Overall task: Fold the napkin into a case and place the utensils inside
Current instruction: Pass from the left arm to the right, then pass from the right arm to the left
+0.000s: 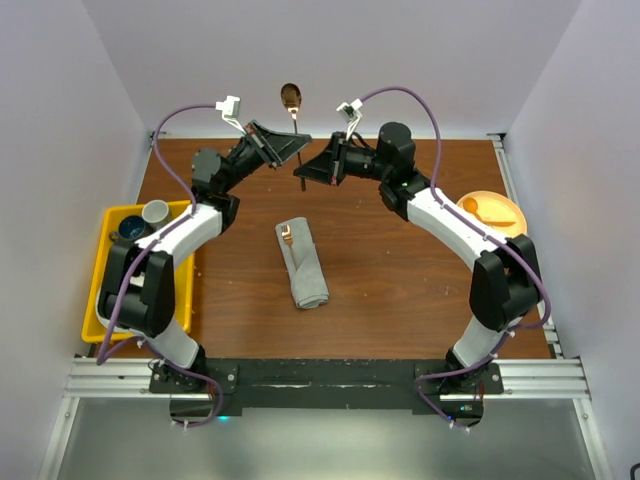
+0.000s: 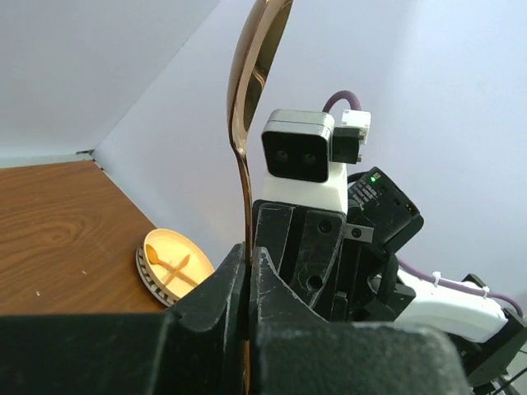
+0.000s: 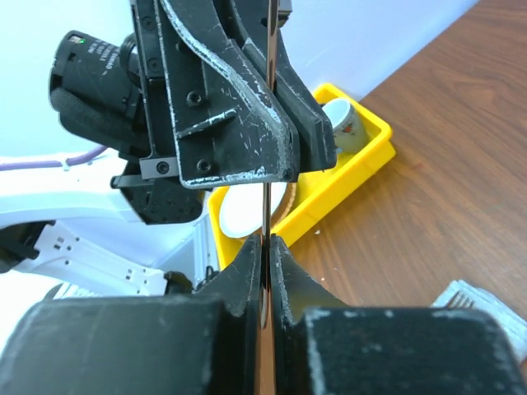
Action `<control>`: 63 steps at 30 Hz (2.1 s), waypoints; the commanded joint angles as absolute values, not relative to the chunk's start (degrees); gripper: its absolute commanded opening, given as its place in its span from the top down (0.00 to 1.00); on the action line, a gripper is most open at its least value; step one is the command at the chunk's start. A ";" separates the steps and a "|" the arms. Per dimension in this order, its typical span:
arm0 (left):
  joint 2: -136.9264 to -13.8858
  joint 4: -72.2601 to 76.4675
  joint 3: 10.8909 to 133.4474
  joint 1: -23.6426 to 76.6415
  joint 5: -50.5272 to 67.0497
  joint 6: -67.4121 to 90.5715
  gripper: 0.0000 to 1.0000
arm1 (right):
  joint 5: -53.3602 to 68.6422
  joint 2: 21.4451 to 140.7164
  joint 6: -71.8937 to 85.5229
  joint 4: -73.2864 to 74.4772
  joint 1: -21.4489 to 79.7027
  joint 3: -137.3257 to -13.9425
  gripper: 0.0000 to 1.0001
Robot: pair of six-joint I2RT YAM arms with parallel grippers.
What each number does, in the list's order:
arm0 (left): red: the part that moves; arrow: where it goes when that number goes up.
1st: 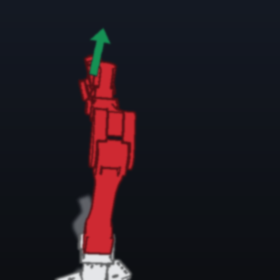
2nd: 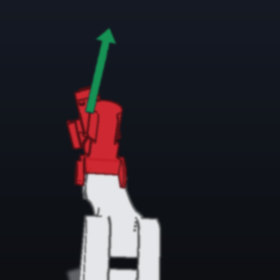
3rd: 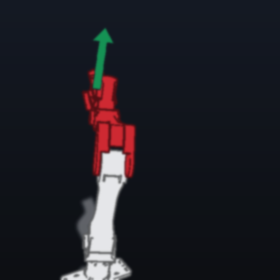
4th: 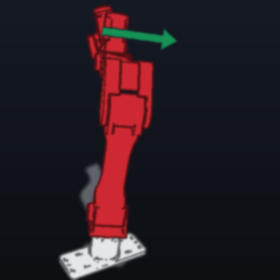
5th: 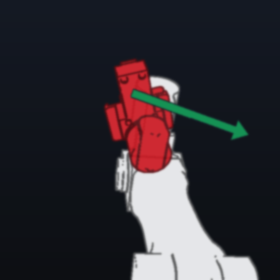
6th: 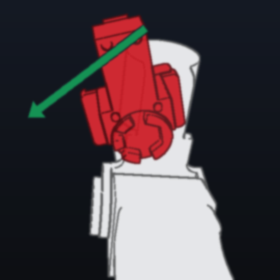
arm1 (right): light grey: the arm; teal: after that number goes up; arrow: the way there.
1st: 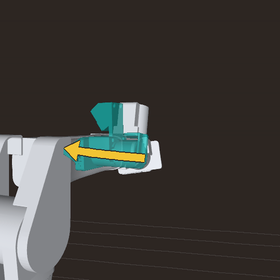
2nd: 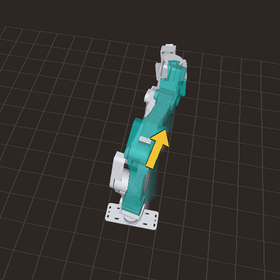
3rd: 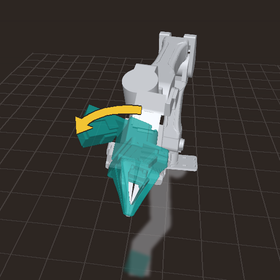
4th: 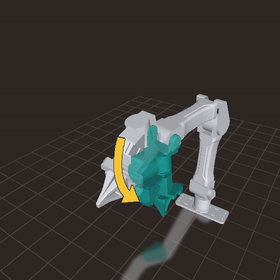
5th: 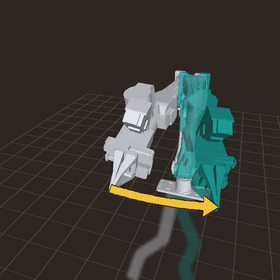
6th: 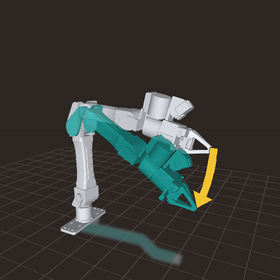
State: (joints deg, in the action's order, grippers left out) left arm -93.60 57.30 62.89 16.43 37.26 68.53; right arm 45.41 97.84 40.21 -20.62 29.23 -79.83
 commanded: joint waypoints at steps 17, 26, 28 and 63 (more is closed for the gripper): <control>-85.34 15.12 73.82 -2.02 63.63 7.74 0.36 | 54.31 88.07 27.88 -2.40 29.27 -73.74 1.00; -86.31 18.89 74.97 1.13 69.69 12.30 0.42 | 52.38 85.61 20.57 4.57 29.27 -71.11 1.00; -86.40 19.60 75.15 2.54 69.78 12.83 0.42 | 52.29 85.78 20.48 4.22 29.27 -71.01 1.00; -93.94 33.33 74.97 6.33 69.17 35.95 1.00 | 51.33 84.55 15.04 6.94 29.79 -70.14 0.60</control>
State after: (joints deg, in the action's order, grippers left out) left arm -91.81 33.56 74.24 7.25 69.23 33.69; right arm 51.55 86.78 18.22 6.59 29.36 -69.87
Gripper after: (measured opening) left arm 0.039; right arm 0.061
